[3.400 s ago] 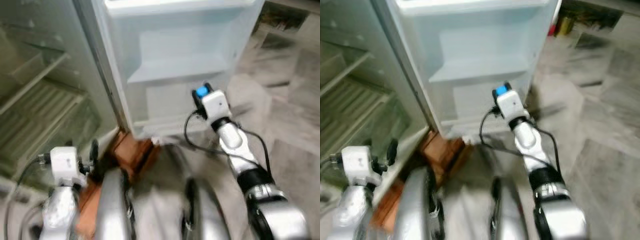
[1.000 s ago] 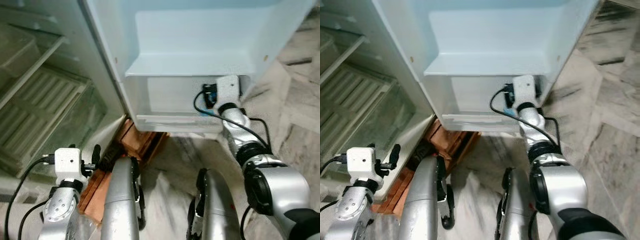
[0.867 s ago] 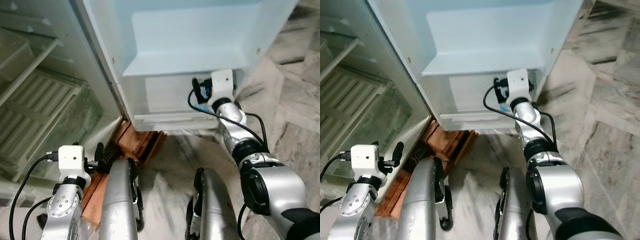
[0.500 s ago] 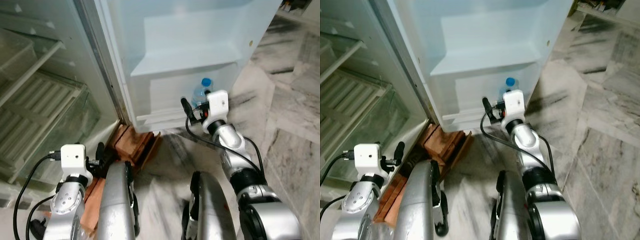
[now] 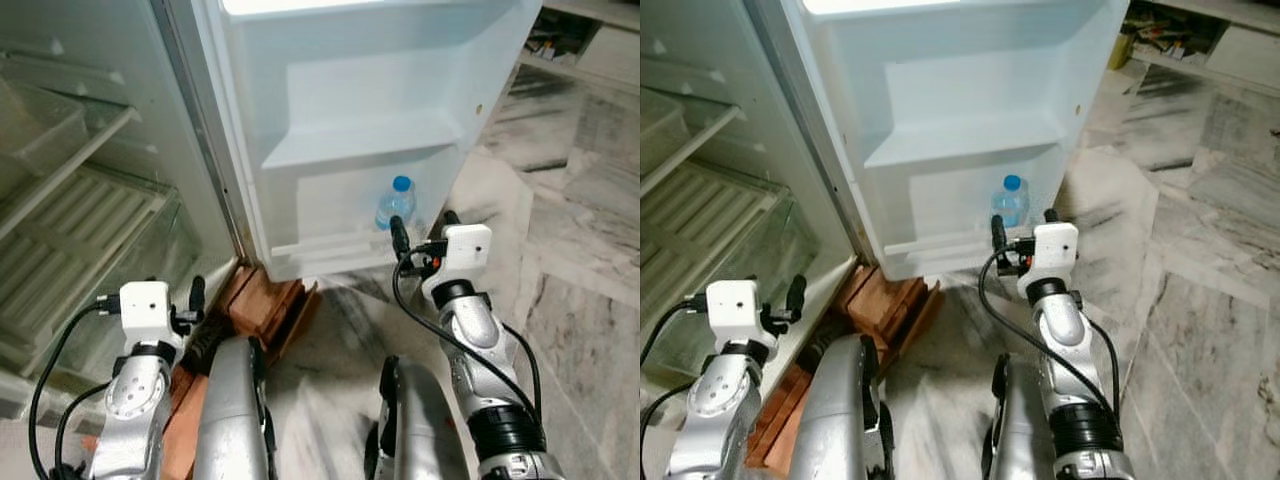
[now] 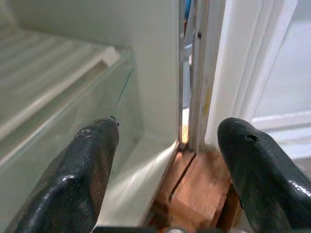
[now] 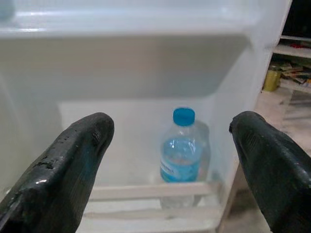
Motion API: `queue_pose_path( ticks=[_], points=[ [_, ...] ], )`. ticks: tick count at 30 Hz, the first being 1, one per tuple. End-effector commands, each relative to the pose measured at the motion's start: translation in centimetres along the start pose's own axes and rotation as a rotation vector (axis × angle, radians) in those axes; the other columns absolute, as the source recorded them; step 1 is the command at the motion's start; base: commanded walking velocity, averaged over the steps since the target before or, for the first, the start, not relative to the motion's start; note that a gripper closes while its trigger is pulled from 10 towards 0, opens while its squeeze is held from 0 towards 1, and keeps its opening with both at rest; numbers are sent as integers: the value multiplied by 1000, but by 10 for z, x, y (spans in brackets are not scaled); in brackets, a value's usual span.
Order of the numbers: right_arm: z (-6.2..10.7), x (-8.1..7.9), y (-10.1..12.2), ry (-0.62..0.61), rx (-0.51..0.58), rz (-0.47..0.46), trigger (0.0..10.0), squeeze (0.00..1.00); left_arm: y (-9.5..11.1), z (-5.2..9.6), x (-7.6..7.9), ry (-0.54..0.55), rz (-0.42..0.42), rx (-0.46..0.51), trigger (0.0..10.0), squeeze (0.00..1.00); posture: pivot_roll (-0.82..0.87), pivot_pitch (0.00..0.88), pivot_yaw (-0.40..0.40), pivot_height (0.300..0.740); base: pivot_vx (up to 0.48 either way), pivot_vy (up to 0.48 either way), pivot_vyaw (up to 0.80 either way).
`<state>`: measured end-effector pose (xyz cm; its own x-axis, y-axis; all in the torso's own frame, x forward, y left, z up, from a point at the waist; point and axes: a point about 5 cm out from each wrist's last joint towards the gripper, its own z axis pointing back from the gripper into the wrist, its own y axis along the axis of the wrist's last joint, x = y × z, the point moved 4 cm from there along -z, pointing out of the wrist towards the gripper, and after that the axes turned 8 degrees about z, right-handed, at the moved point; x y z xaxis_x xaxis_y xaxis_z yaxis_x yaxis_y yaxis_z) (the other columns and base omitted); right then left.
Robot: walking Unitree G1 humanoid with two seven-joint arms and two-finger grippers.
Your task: Restocking fridge
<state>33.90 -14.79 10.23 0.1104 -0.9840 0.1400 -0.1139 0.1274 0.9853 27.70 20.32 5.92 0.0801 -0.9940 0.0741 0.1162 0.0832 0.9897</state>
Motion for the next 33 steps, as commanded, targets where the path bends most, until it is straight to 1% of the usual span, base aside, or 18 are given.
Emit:
queue_pose_path(
  ticks=[1,3,5,6,7,10,15,17,20,22,23,31,33],
  points=[
    [-1,3,3,-12,1,9,10000,0,-4,1,-1,8,-10,-9,10000,0,93,53,2,606,0,0,0],
    [-2,4,3,-14,0,10,10000,0,-4,1,0,6,-11,-9,10000,0,93,53,1,611,0,0,0],
    [-3,5,4,-20,-5,10,10000,0,-5,1,1,3,-13,-8,10000,0,97,51,0,631,0,0,0],
    [-3,5,4,-20,-5,10,10000,0,-5,1,1,3,-13,-8,10000,0,97,51,0,631,0,0,0],
    [-4,5,4,-21,-6,11,10000,0,-5,1,1,1,-13,-9,10000,0,101,47,-3,641,0,0,0],
    [-3,5,6,-27,-18,10,10000,0,-2,-1,4,-9,-33,10,10000,0,102,48,-4,661,0,0,0],
    [-2,5,7,-21,-19,16,10000,0,-3,-1,3,-3,-31,9,10000,0,91,48,1,696,0,0,0],
    [-2,5,7,-20,-18,18,10000,0,-3,-1,3,-3,-31,8,10000,0,91,48,1,701,0,0,0],
    [-2,7,7,-26,-25,20,10000,0,-4,-2,7,-15,-33,8,10000,0,89,54,3,726,0,0,0],
    [-2,7,7,-27,-27,19,10000,0,-4,-2,7,-15,-33,8,10000,0,88,54,3,731,0,0,0],
    [-1,4,6,-23,-31,17,10000,0,-4,-3,8,-18,-34,7,10000,0,86,55,1,740,0,0,0],
    [-1,0,2,-7,-49,9,10000,0,-5,-6,10,-24,-38,5,10000,0,88,50,-1,740,0,0,0],
    [-2,-1,1,-7,-54,3,10000,0,-6,-7,10,-22,-37,2,10000,0,89,49,-1,740,0,-281,0]
  ],
)
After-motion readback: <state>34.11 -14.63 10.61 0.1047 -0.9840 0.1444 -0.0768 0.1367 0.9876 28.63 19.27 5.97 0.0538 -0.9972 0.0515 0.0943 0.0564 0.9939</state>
